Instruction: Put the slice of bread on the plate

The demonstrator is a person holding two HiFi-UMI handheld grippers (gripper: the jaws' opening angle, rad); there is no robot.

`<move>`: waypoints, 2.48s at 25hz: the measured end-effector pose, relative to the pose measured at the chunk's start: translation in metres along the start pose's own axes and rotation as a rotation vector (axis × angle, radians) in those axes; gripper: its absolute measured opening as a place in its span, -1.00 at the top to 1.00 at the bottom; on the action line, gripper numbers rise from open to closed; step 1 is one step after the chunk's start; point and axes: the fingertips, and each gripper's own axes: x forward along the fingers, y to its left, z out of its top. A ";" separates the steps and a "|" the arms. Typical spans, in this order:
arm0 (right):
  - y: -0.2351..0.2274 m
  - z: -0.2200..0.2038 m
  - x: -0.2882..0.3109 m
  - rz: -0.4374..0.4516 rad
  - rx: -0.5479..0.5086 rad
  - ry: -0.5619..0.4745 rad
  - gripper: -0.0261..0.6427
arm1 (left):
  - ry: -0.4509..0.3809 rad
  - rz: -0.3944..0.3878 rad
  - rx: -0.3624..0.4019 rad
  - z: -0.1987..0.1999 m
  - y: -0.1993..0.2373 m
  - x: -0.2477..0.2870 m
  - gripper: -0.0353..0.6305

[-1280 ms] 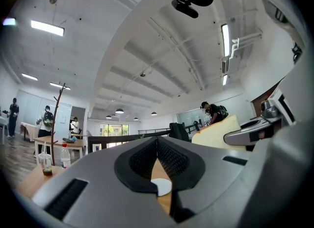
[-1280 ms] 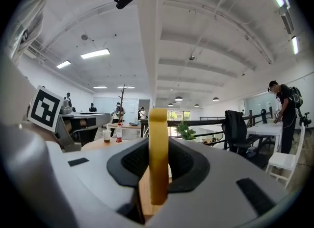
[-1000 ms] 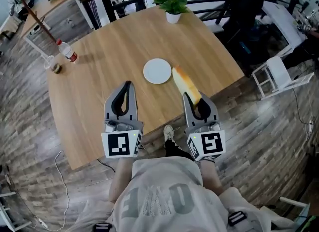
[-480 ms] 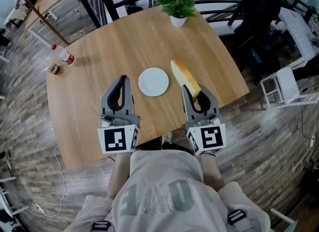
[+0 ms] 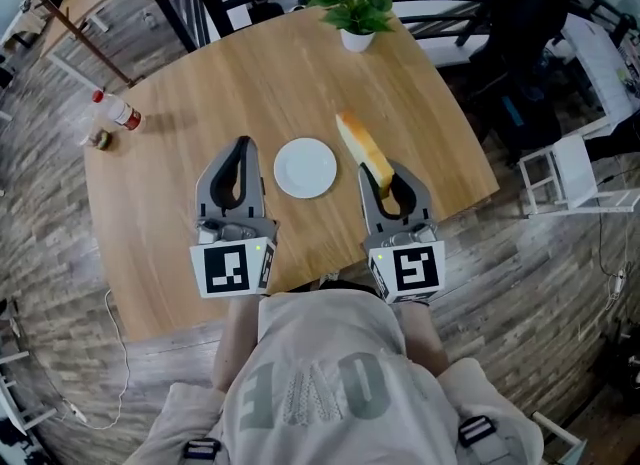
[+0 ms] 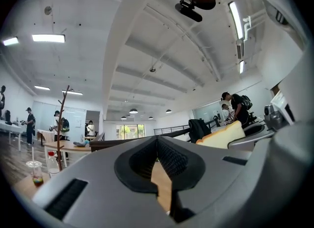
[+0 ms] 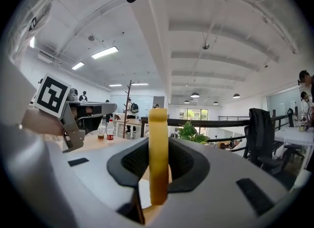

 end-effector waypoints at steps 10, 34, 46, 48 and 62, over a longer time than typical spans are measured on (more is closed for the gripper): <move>0.034 -0.019 0.050 0.025 -0.507 0.148 0.65 | 0.056 0.070 -0.008 -0.028 0.038 -0.013 0.87; 0.096 -0.184 0.119 0.175 -1.203 0.362 0.65 | 0.242 0.055 -0.072 -0.127 0.055 -0.012 0.87; 0.107 -0.228 0.110 0.314 -1.175 0.476 0.60 | 0.257 0.067 -0.074 -0.135 0.063 -0.013 0.87; 0.108 -0.232 0.109 0.356 -1.117 0.517 0.52 | 0.252 0.070 -0.073 -0.135 0.064 -0.014 0.87; 0.101 -0.221 0.093 0.645 -0.947 0.709 -0.03 | 0.228 0.094 -0.085 -0.130 0.072 -0.015 0.87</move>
